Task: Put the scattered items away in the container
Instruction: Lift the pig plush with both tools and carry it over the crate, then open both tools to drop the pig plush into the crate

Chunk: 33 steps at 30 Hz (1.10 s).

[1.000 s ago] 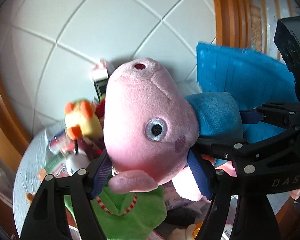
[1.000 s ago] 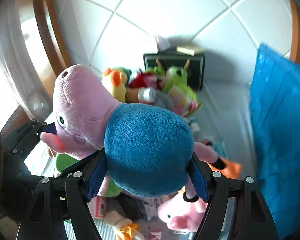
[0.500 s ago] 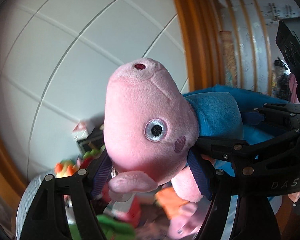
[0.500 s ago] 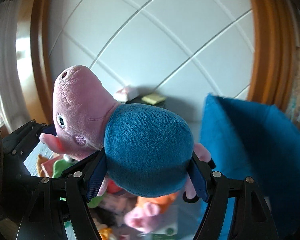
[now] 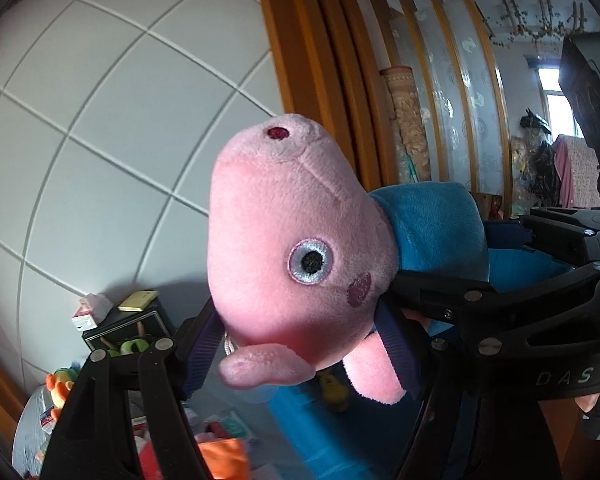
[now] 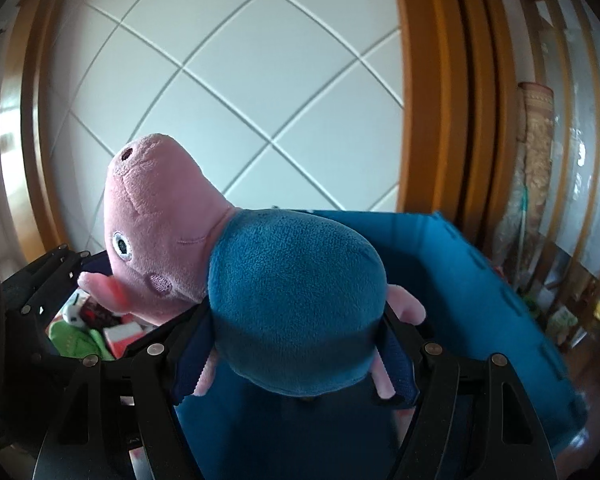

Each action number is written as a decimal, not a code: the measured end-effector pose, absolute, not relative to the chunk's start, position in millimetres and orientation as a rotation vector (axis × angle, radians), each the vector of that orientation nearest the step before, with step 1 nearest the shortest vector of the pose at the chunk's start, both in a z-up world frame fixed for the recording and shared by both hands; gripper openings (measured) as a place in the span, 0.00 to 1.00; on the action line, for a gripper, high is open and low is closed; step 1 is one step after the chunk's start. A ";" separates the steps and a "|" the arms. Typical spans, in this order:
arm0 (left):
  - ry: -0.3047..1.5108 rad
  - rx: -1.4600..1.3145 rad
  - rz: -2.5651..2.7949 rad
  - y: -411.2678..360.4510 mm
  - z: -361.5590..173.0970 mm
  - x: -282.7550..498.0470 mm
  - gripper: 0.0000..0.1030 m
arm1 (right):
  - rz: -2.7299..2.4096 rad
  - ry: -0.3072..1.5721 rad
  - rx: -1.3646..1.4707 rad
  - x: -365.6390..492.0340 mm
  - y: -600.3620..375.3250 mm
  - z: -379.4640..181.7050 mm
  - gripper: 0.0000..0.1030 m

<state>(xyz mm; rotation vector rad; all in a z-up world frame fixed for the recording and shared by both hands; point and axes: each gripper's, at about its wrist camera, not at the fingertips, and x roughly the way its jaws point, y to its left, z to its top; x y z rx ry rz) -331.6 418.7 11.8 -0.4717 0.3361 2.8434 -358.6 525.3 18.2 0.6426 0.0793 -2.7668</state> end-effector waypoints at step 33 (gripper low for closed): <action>0.269 -1.185 2.689 515.7 -38.8 -452.5 0.81 | -2.822 -0.075 1.041 -442.9 647.8 -20.2 0.81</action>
